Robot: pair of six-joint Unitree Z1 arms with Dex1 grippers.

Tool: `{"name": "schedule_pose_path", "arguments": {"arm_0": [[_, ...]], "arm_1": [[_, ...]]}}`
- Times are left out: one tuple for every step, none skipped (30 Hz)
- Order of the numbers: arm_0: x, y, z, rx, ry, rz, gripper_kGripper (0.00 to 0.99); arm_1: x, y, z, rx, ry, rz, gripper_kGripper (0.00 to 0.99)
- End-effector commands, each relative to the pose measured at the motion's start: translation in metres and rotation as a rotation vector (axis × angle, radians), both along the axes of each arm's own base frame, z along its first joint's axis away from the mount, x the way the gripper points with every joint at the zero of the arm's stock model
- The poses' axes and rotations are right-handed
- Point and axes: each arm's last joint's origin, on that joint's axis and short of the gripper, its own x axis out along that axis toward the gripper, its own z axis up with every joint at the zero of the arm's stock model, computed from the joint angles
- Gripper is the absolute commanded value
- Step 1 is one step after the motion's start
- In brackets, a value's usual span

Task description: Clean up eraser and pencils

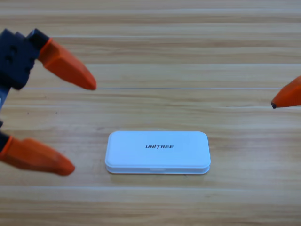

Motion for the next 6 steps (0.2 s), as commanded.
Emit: {"name": "schedule_pose_path", "arguments": {"arm_0": [[-0.0084,-0.0027,-0.0062,0.016,0.03,-0.032,0.99],[-0.0083,-0.0027,-0.0063,0.016,0.031,-0.029,0.99],[-0.0077,-0.0032,-0.0061,0.017,0.027,-0.026,0.99],[-0.0074,-0.0035,-0.0064,0.018,0.03,-0.021,0.99],[-0.0072,-0.0039,-0.0067,0.018,0.039,-0.012,0.99],[-0.0067,-0.0047,-0.0074,0.02,0.048,-0.004,0.99]], "arm_1": [[0.0062,0.0023,-0.012,-0.023,0.029,-0.008,0.959],[0.0062,0.0023,-0.012,-0.023,0.029,-0.008,0.959],[0.0062,0.0023,-0.012,-0.023,0.029,-0.008,0.959],[0.0062,0.0023,-0.0125,-0.024,0.03,-0.008,0.959],[0.0062,0.0023,-0.012,-0.023,0.029,-0.008,0.959],[0.0062,0.0023,-0.012,-0.023,0.029,-0.008,0.959]]}}
